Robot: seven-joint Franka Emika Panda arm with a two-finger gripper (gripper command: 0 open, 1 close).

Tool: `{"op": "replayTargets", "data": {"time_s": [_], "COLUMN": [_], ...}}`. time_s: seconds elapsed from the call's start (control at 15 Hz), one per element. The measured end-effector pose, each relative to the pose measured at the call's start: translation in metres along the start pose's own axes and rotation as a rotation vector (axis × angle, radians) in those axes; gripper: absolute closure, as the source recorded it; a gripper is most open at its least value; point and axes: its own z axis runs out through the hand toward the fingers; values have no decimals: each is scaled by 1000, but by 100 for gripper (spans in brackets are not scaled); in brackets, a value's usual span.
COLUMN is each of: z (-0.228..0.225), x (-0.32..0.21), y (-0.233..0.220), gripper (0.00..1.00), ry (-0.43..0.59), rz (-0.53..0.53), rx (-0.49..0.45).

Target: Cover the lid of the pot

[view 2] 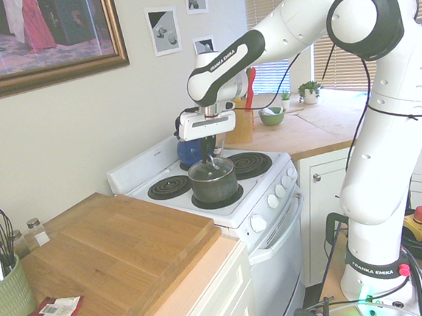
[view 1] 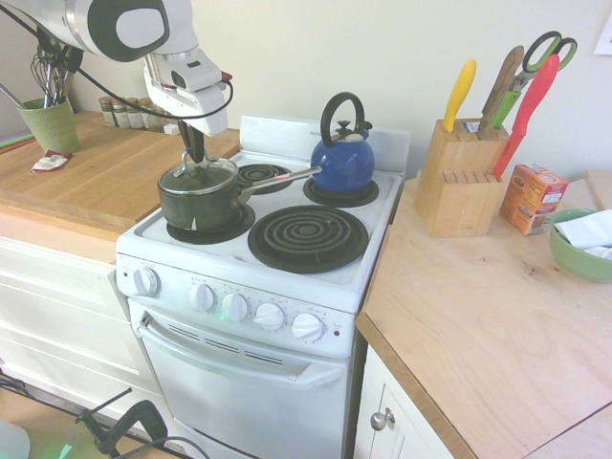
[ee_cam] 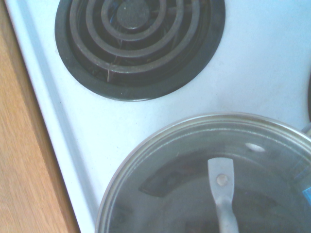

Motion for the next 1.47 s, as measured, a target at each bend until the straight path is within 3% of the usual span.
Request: {"op": "replayTargets", "data": {"time_s": [0.53, 0.6, 1.47], "z": [8, 8, -4], "x": [-6, -7, 4], "y": [0, -1, -6], "gripper": [100, 0, 0], "ry": [5, 8, 57], "rz": [-24, -28, 6], "rx": [-17, -19, 7]}}
